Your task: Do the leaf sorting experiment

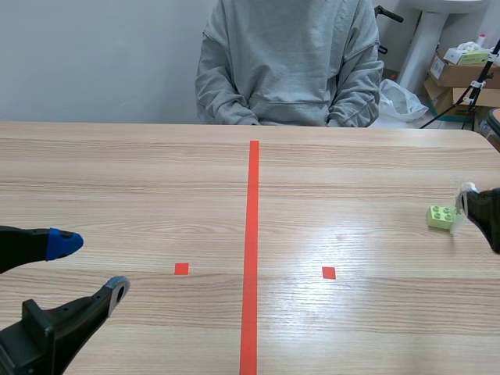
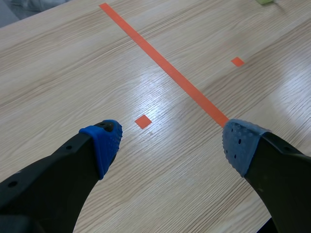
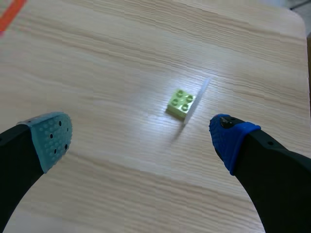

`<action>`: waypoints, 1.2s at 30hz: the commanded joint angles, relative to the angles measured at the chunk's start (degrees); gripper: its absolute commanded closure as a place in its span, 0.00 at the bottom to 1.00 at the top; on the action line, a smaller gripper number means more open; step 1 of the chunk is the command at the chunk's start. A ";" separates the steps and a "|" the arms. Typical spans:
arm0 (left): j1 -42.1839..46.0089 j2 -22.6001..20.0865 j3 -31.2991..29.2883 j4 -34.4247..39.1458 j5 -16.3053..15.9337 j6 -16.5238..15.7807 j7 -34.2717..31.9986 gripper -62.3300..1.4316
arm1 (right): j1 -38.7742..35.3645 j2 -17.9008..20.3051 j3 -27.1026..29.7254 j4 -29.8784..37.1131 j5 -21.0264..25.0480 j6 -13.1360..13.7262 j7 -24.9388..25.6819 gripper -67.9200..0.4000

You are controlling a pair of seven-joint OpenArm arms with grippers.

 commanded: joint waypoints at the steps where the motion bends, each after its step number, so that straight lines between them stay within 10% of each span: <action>1: -0.20 0.42 0.07 1.05 -0.57 0.09 -1.22 0.27 | -2.62 0.81 0.55 1.97 0.83 0.85 1.86 0.15; 7: -0.17 0.42 0.07 1.05 -0.57 0.09 -2.64 0.27 | -13.57 0.81 1.81 12.92 4.63 10.56 3.34 0.15; 16: -0.17 0.42 0.07 1.05 -0.59 0.09 -4.02 0.27 | -18.18 0.79 1.49 16.94 12.96 10.56 -0.26 0.15; 36: -0.17 0.42 0.07 1.05 -0.59 0.09 -4.15 0.27 | -19.43 0.81 0.59 16.94 14.29 10.56 1.42 0.15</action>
